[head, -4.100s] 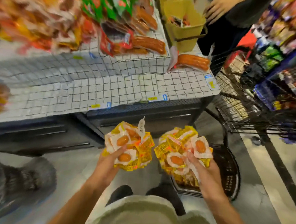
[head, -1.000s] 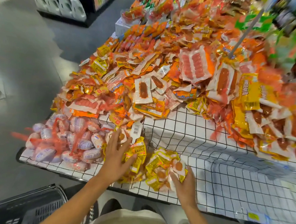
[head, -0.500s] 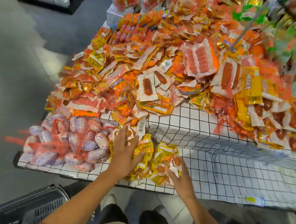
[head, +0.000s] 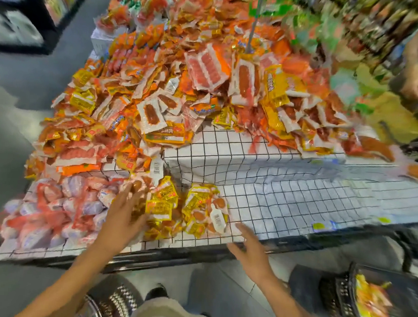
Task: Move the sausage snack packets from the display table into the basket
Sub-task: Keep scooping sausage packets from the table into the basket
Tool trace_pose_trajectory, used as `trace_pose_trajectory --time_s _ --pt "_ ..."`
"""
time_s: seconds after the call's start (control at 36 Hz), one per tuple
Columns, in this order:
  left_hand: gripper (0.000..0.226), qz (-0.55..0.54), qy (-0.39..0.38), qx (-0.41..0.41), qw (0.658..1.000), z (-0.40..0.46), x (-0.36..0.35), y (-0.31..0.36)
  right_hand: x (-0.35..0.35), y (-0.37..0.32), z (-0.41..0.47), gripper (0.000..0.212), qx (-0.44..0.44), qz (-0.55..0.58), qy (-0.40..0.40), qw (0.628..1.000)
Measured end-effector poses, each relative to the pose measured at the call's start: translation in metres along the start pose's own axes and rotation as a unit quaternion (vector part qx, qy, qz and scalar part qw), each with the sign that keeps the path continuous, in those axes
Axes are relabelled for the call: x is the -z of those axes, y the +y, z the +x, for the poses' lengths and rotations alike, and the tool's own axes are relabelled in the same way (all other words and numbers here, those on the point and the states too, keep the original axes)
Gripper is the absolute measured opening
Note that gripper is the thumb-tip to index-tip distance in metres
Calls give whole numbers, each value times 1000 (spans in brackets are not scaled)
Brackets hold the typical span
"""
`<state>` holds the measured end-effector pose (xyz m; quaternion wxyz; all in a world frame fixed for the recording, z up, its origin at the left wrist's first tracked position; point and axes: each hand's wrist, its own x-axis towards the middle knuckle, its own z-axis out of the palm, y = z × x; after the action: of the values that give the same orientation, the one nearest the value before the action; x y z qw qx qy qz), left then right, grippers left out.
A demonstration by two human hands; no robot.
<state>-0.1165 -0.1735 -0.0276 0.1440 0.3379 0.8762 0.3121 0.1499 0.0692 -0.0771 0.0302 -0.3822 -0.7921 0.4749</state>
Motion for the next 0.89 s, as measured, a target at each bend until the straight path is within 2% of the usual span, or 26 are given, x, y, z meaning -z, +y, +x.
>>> trace_pose_trajectory --time_s 0.11,0.28,0.33,0.42,0.47,0.56,0.67,0.75,0.89 --pt "83 51 8 -5 999 -31 -7 22 27 26 -21 57 33 -4 -16 999" --pt "80 99 18 -39 994 -77 -52 75 76 74 -58 58 77 -2 -12 997" --pt "80 93 -13 -49 994 -84 -76 100 93 92 -72 58 72 4 -6 997" --pt "59 85 -72 -44 993 -87 -117 144 118 122 -94 58 67 6 16 998" --pt "52 77 -112 -83 987 -87 -146 173 136 142 -107 58 55 10 29 998" --pt "52 90 -179 -128 971 -85 -188 213 159 177 -128 58 28 20 47 998" --pt "65 128 -266 -182 938 -73 -243 258 182 220 -156 57 -32 55 99 993" --pt "61 151 -327 -222 906 -61 -286 286 198 251 -179 54 -69 88 152 982" --pt "61 170 -403 -271 857 -39 -362 335 226 289 -212 53 -168 146 196 955"
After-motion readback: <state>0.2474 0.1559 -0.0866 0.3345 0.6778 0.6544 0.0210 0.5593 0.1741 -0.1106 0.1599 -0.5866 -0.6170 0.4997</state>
